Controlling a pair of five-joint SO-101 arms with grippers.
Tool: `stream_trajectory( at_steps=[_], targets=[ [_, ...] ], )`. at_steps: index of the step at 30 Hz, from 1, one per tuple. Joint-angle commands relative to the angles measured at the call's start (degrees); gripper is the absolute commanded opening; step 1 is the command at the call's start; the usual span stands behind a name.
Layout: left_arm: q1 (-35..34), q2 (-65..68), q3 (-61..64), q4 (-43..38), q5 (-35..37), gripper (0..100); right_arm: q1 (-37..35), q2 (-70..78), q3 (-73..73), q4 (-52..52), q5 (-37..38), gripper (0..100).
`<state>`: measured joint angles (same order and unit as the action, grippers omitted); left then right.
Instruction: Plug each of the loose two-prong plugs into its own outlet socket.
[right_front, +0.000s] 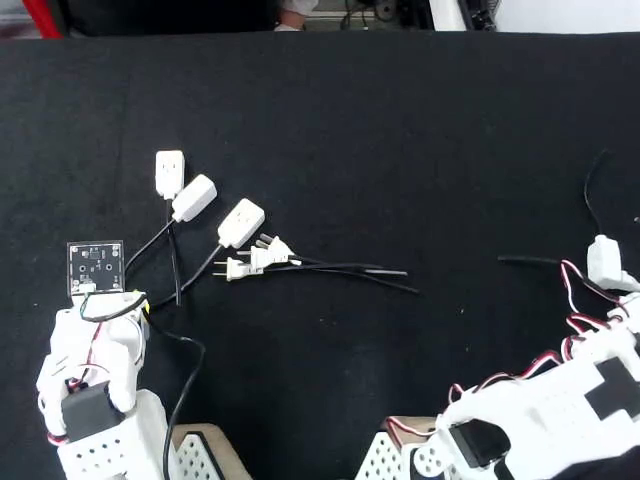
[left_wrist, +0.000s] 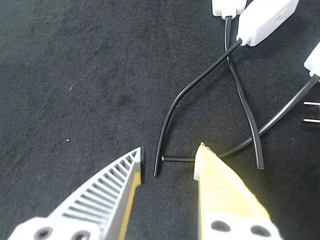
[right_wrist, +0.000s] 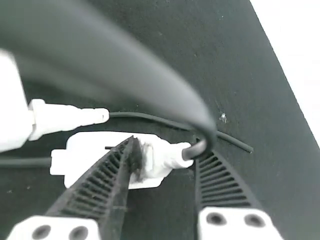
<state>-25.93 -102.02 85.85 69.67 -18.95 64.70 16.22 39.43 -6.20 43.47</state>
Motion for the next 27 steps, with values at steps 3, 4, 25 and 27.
stream_trajectory(
  at_steps=[3, 4, 25, 27],
  targets=[
    [0.04, 0.09, -0.22, -0.88, -0.35, 18, 4.13, -0.13, 0.13, 0.44, -4.75, 38.5],
    [0.04, 0.09, -0.22, -0.97, -0.35, 18, 4.13, -1.54, 0.92, 1.85, -5.45, 43.2],
    [0.04, 0.09, -0.22, -0.79, -0.35, 18, -32.35, -50.24, -3.74, 84.84, -42.2, 38.4],
    [-0.04, 0.09, -0.22, -0.79, -0.35, 18, -40.26, -50.33, -3.65, 85.1, -49.49, 36.5]
  ],
)
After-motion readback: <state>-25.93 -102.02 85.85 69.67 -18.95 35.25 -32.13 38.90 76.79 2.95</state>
